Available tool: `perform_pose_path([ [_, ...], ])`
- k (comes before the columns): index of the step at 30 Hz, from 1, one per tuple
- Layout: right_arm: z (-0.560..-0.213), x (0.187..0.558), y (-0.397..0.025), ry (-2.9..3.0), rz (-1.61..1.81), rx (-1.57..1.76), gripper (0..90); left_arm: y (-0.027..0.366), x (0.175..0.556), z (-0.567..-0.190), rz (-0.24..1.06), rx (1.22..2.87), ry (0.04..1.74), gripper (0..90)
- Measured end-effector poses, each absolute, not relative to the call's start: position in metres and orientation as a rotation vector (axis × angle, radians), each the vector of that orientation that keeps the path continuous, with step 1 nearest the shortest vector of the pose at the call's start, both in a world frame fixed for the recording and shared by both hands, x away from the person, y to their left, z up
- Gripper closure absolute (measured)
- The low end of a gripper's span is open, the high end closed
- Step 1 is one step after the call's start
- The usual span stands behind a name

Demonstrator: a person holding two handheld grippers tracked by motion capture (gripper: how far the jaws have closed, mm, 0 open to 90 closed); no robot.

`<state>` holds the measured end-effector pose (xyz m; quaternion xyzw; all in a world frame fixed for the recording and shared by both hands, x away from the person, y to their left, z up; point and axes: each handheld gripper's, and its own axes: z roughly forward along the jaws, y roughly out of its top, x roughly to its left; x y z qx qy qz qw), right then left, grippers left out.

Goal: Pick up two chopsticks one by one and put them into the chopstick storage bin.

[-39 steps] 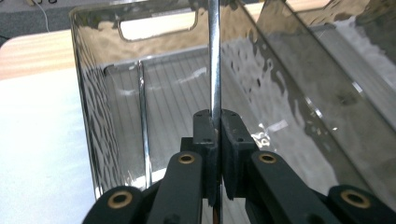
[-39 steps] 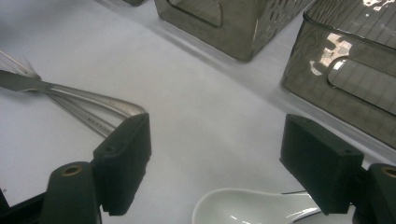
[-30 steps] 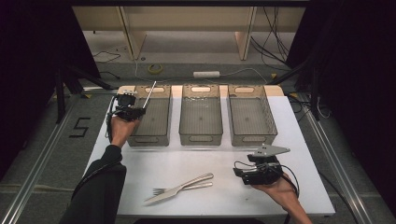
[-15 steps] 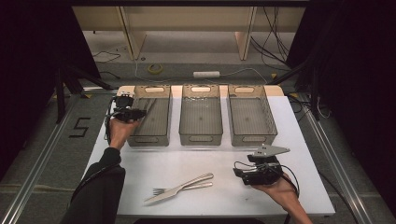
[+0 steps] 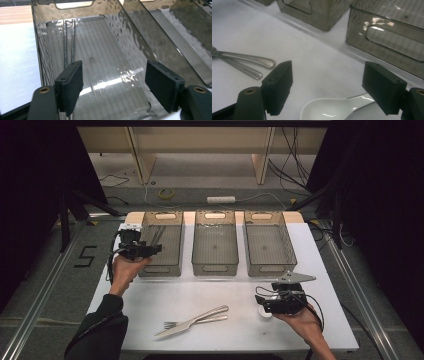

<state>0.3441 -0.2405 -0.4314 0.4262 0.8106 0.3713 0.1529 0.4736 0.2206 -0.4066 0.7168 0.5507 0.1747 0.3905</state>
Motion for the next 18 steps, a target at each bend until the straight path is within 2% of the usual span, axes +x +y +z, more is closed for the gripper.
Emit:
perform_pose_path([
  [10,-0.434,0.352,-0.249,2.257,1.016,1.339,25.6,0.214,0.435,-0.398,0.384,1.772,1.302,22.7],
  [18,-0.437,0.357,-0.256,2.227,0.96,1.435,25.6,0.195,0.409,-0.399,0.381,1.802,1.207,21.0],
])
